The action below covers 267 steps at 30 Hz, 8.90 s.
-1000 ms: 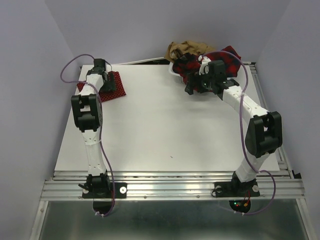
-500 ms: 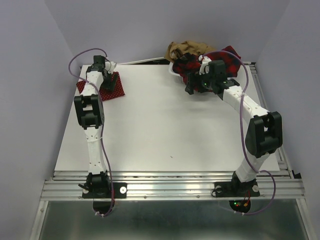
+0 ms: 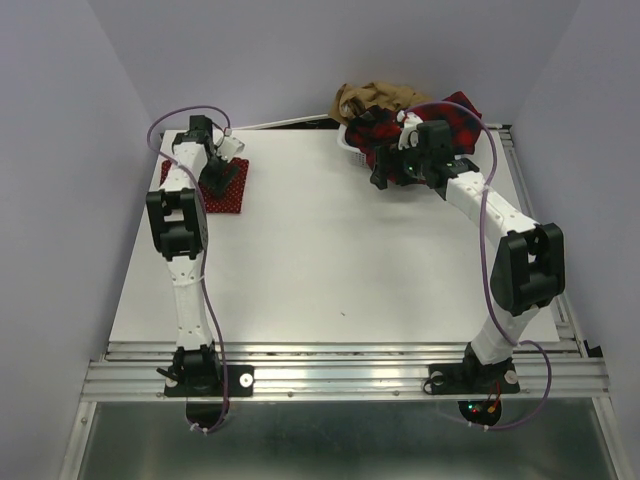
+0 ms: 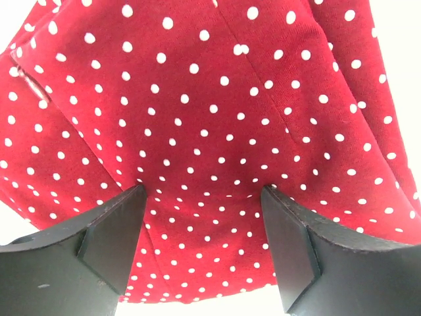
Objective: Fold and stack the skirts
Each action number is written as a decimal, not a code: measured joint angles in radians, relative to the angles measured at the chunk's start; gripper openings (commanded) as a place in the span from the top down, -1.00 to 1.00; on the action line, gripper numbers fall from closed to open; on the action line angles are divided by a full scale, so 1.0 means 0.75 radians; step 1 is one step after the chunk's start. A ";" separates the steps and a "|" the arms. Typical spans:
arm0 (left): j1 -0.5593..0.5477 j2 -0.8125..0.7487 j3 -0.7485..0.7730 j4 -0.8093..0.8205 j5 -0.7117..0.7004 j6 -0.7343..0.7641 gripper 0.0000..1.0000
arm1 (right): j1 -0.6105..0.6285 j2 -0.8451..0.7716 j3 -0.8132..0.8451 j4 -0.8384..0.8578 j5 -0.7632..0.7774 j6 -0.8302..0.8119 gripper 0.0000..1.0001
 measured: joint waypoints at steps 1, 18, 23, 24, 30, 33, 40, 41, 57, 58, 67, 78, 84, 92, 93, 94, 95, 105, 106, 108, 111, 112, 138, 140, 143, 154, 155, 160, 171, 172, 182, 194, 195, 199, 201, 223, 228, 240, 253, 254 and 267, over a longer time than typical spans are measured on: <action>-0.002 0.050 0.100 -0.075 -0.009 0.009 -0.64 | 0.000 0.000 0.000 0.000 0.001 0.000 -1.00; -0.006 0.050 0.120 -0.012 -0.051 0.024 -0.91 | 0.000 0.000 0.001 -0.001 0.003 -0.002 -1.00; -0.004 -0.107 0.051 0.124 -0.044 0.004 -0.97 | -0.003 0.000 0.015 -0.002 0.007 -0.003 -1.00; -0.003 -0.163 0.045 0.160 -0.045 -0.003 -0.97 | -0.006 0.000 0.025 -0.003 0.008 -0.004 -1.00; -0.004 -0.586 -0.044 0.389 -0.030 -0.089 -0.97 | -0.015 -0.037 0.066 -0.004 0.035 -0.059 -1.00; -0.004 -0.832 -0.136 0.461 0.037 -0.163 -0.97 | -0.024 -0.069 0.090 -0.005 0.041 -0.090 -1.00; -0.004 -1.188 -0.495 0.517 0.273 -0.357 -0.97 | -0.128 -0.074 0.235 -0.007 0.043 -0.123 -1.00; -0.004 -1.225 -0.572 0.529 0.311 -0.390 -0.97 | -0.159 -0.063 0.277 -0.010 0.041 -0.127 -1.00; -0.014 -1.615 -1.154 0.620 0.441 -0.610 -0.97 | -0.275 0.577 0.685 0.047 -0.267 -0.152 -1.00; -0.014 -1.621 -1.162 0.620 0.441 -0.613 -0.97 | -0.273 0.609 0.688 0.056 -0.281 -0.155 -1.00; -0.014 -1.615 -1.242 0.604 0.446 -0.682 -0.97 | -0.260 0.717 0.737 0.247 -0.299 -0.204 -0.03; -0.014 -1.593 -1.242 0.605 0.456 -0.727 -0.97 | -0.250 0.723 0.824 0.334 -0.203 -0.163 0.99; -0.014 -1.554 -1.242 0.605 0.469 -0.740 -0.97 | -0.249 0.627 0.880 0.334 -0.176 -0.090 0.99; -0.014 -1.499 -1.215 0.603 0.511 -0.754 -0.97 | -0.251 0.386 1.015 0.363 -0.201 0.046 0.99; -0.014 -1.497 -1.207 0.600 0.517 -0.754 -0.96 | -0.251 0.333 1.012 0.365 -0.214 0.068 0.99; -0.014 -1.496 -1.193 0.597 0.522 -0.753 -0.96 | -0.251 0.298 1.003 0.370 -0.221 0.079 0.99; -0.014 -1.496 -1.182 0.596 0.529 -0.750 -0.93 | -0.251 0.243 0.980 0.374 -0.231 0.103 0.99; -0.015 -1.497 -1.101 0.487 0.689 -0.608 -0.79 | -0.237 -0.352 0.444 0.417 -0.349 0.415 0.99; -0.015 -1.498 -1.101 0.470 0.708 -0.589 -0.79 | -0.230 -0.398 0.367 0.423 -0.352 0.443 0.99; -0.016 -1.500 -1.101 0.436 0.743 -0.561 -0.75 | -0.198 -0.515 0.121 0.437 -0.357 0.524 0.99; -0.019 -1.506 -1.103 0.391 0.771 -0.521 -0.71 | -0.130 -0.559 -0.121 0.410 -0.355 0.599 0.99; -0.024 -1.510 -1.110 0.375 0.772 -0.508 -0.68 | -0.082 -0.556 -0.243 0.419 -0.336 0.624 0.99; -0.372 -1.423 -1.572 0.582 0.841 -0.946 -0.75 | 0.368 0.023 -0.314 0.486 -0.027 0.921 -0.20; -0.416 -1.414 -1.579 0.620 0.852 -0.998 -0.75 | 0.342 0.031 -0.268 0.490 -0.082 0.921 0.03; -0.450 -1.398 -1.580 0.666 0.872 -1.053 -0.74 | 0.314 0.066 -0.216 0.510 -0.147 0.940 0.20; -0.427 -1.408 -1.589 0.656 0.892 -1.109 -0.75 | 0.341 0.181 -0.285 0.574 -0.316 1.187 0.92; -0.413 -1.410 -1.589 0.650 0.896 -1.109 -0.75 | 0.356 0.181 -0.285 0.575 -0.321 1.202 0.90; -0.296 -1.427 -1.589 0.615 0.910 -1.110 -0.78 | 0.485 0.146 -0.285 0.551 -0.311 1.281 0.85; -0.225 -1.453 -1.581 0.449 0.915 -1.110 -0.81 | 0.626 0.136 -0.163 0.378 -0.183 1.259 0.14; -0.222 -1.452 -1.575 0.425 0.905 -1.102 -0.81 | 0.620 0.139 -0.120 0.342 -0.169 1.201 0.10; -0.165 -1.343 -1.368 0.142 0.852 -0.950 -0.94 | 0.546 0.050 0.288 0.073 0.176 0.563 -0.04; -0.523 -1.314 -1.157 -0.026 0.504 -1.002 -0.97 | 0.547 0.287 0.273 -0.140 0.246 0.339 -0.16; -0.557 -1.314 -1.157 -0.037 0.463 -1.028 -0.97 | 0.547 0.300 0.269 -0.148 0.250 0.328 -0.13; -0.634 -1.301 -1.153 -0.053 0.344 -1.095 -0.97 | 0.547 0.312 0.260 -0.146 0.245 0.302 -0.08; -0.658 -1.268 -1.134 -0.060 0.293 -1.125 -0.95 | 0.547 0.312 0.259 -0.145 0.237 0.289 -0.11; -0.397 -1.209 -1.182 -0.049 0.214 -1.152 1.00 | 0.711 0.224 0.224 -0.238 0.233 -0.034 -0.36; -0.280 -1.204 -1.185 -0.043 0.235 -1.152 1.00 | 0.845 0.254 0.214 -0.232 0.344 -0.150 -0.46; -0.294 -1.220 -1.248 -0.029 0.312 -1.148 1.00 | 0.845 0.338 0.241 -0.226 0.681 -0.359 -0.83; -0.294 -1.221 -1.248 -0.020 0.323 -1.150 0.29 | 0.869 0.267 0.258 -0.226 0.808 -0.447 -1.00; -0.294 -1.222 -1.248 -0.020 0.325 -1.149 0.15 | 0.866 0.272 0.258 -0.225 0.813 -0.451 -1.00; -0.294 -1.284 -1.248 -0.020 0.370 -1.164 -0.42 | 0.805 0.431 0.262 -0.249 0.744 -0.467 0.37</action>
